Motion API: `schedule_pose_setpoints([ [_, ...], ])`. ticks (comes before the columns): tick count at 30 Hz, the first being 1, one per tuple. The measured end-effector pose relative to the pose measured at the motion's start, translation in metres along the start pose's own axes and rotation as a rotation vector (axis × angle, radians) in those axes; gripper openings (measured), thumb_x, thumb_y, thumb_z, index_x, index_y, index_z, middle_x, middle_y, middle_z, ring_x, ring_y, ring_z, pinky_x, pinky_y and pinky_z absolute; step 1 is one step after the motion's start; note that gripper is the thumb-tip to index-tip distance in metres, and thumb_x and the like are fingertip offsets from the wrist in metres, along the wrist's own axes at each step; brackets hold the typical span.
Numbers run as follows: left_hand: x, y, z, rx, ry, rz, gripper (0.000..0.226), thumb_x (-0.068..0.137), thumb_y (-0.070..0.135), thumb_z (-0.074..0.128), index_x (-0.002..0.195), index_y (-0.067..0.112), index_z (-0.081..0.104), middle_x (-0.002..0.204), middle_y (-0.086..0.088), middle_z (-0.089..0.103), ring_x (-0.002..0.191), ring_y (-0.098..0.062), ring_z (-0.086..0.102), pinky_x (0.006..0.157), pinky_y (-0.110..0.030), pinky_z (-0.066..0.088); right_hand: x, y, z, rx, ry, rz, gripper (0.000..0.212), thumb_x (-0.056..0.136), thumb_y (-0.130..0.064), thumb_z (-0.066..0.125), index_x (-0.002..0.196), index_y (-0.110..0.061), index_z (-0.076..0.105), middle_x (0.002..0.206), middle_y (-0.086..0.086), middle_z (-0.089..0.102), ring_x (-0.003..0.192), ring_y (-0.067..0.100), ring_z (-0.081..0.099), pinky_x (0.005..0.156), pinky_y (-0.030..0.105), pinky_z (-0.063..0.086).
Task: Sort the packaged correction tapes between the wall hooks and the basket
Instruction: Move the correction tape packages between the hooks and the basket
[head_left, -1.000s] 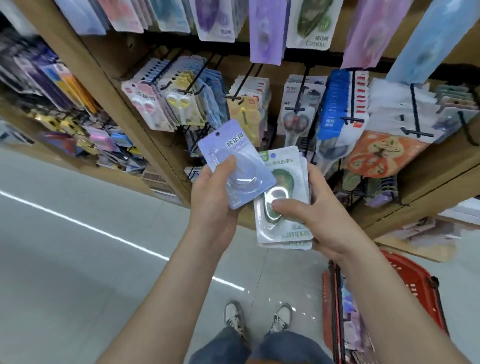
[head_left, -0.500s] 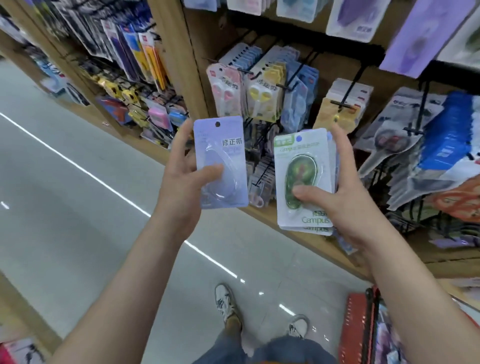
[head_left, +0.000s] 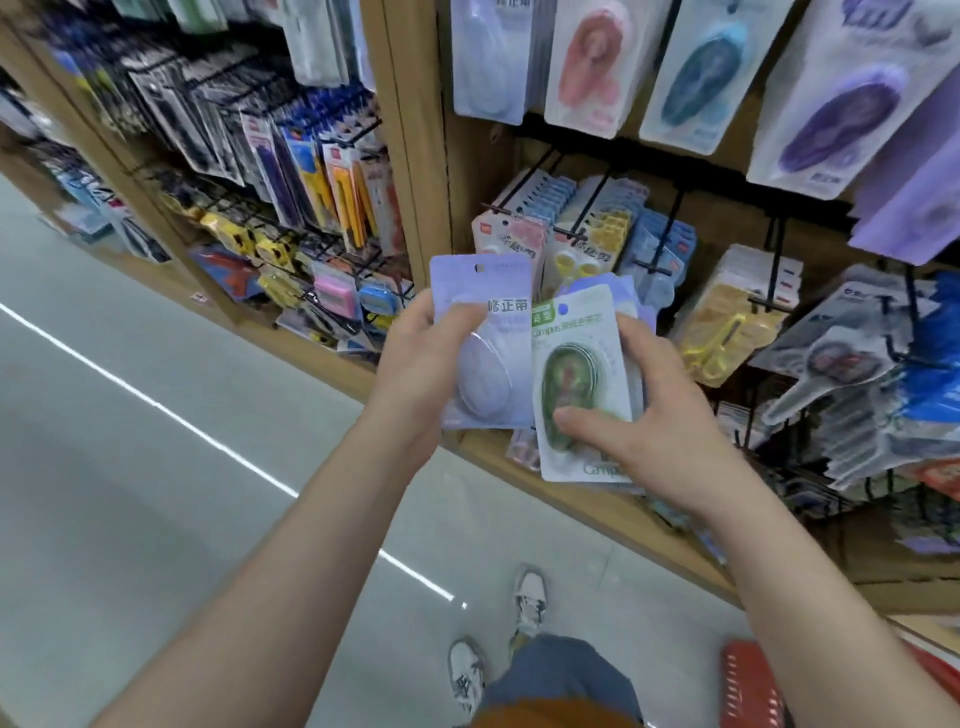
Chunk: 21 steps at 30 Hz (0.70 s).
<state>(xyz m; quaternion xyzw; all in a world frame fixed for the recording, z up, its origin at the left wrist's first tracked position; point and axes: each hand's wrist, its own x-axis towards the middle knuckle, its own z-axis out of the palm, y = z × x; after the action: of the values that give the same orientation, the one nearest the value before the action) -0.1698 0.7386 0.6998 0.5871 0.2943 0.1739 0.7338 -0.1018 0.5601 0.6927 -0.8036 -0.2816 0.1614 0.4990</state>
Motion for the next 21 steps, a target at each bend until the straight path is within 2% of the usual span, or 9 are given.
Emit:
schedule_pose_setpoints([
  [2, 0.013, 0.008, 0.005, 0.039, -0.016, 0.039, 0.015, 0.099, 0.023, 0.057, 0.093, 0.018, 0.070, 0.089, 0.002, 0.077, 0.083, -0.017, 0.074, 0.077, -0.038, 0.057, 0.012, -0.005, 0.003, -0.086, 0.009, -0.037, 0.072, 0.071, -0.021, 0.083, 0.116, -0.059, 0.042, 0.118, -0.003, 0.048, 0.104, -0.024, 0.038, 0.082, -0.008, 0.026],
  [6, 0.039, 0.028, 0.011, 0.063, -0.035, 0.168, 0.016, 0.099, 0.023, 0.058, 0.097, 0.014, 0.072, 0.089, 0.000, 0.078, 0.081, -0.017, 0.074, 0.067, -0.031, 0.060, 0.035, -0.008, 0.005, -0.067, 0.031, -0.072, 0.078, 0.071, -0.023, 0.083, 0.123, -0.059, 0.038, 0.123, -0.003, 0.047, 0.104, -0.027, 0.037, 0.083, -0.006, 0.027],
  [7, 0.047, 0.033, 0.011, 0.069, -0.032, 0.201, 0.015, 0.099, 0.021, 0.059, 0.097, 0.014, 0.072, 0.090, -0.002, 0.077, 0.083, -0.018, 0.074, 0.069, -0.033, 0.061, 0.042, -0.007, 0.005, -0.046, 0.044, -0.080, 0.079, 0.070, -0.027, 0.084, 0.124, -0.061, 0.037, 0.126, -0.005, 0.046, 0.108, -0.025, 0.038, 0.087, -0.003, 0.029],
  [9, 0.064, 0.044, 0.011, 0.060, -0.029, 0.262, 0.010, 0.097, 0.013, 0.061, 0.098, 0.012, 0.071, 0.094, -0.007, 0.077, 0.086, -0.024, 0.073, 0.075, -0.041, 0.061, 0.058, -0.009, 0.002, -0.006, 0.062, -0.092, 0.079, 0.066, -0.034, 0.079, 0.122, -0.067, 0.034, 0.133, -0.007, 0.045, 0.118, -0.012, 0.044, 0.097, 0.015, 0.038],
  [11, 0.083, 0.055, 0.011, 0.019, -0.029, 0.300, 0.009, 0.094, 0.004, 0.062, 0.097, 0.009, 0.070, 0.091, -0.009, 0.075, 0.083, -0.024, 0.072, 0.076, -0.041, 0.059, 0.072, -0.011, 0.000, 0.022, 0.089, -0.102, 0.080, 0.066, -0.035, 0.077, 0.121, -0.071, 0.031, 0.138, -0.008, 0.045, 0.123, 0.003, 0.049, 0.103, 0.033, 0.043],
  [12, 0.091, 0.061, 0.011, -0.001, -0.025, 0.311, 0.010, 0.093, 0.002, 0.062, 0.097, 0.007, 0.069, 0.090, -0.010, 0.074, 0.082, -0.023, 0.071, 0.074, -0.040, 0.059, 0.079, -0.013, -0.001, 0.030, 0.100, -0.109, 0.082, 0.066, -0.035, 0.076, 0.123, -0.071, 0.029, 0.140, -0.009, 0.044, 0.125, 0.005, 0.049, 0.104, 0.038, 0.044],
  [16, 0.118, 0.083, 0.015, -0.070, -0.034, 0.351, 0.009, 0.096, 0.009, 0.061, 0.093, 0.007, 0.069, 0.084, -0.005, 0.074, 0.077, -0.019, 0.071, 0.069, -0.034, 0.057, 0.103, -0.022, -0.007, 0.038, 0.105, -0.133, 0.089, 0.067, -0.035, 0.076, 0.139, -0.058, 0.028, 0.144, -0.010, 0.040, 0.129, 0.007, 0.047, 0.107, 0.045, 0.044],
  [21, 0.144, 0.109, 0.017, -0.063, 0.001, 0.480, 0.014, 0.092, 0.016, 0.068, 0.080, 0.012, 0.071, 0.076, -0.002, 0.073, 0.075, -0.021, 0.067, 0.069, -0.040, 0.056, 0.124, -0.037, -0.007, 0.065, 0.115, -0.183, 0.095, 0.064, -0.040, 0.076, 0.139, -0.064, 0.024, 0.148, -0.010, 0.037, 0.135, 0.010, 0.044, 0.111, 0.048, 0.040],
])
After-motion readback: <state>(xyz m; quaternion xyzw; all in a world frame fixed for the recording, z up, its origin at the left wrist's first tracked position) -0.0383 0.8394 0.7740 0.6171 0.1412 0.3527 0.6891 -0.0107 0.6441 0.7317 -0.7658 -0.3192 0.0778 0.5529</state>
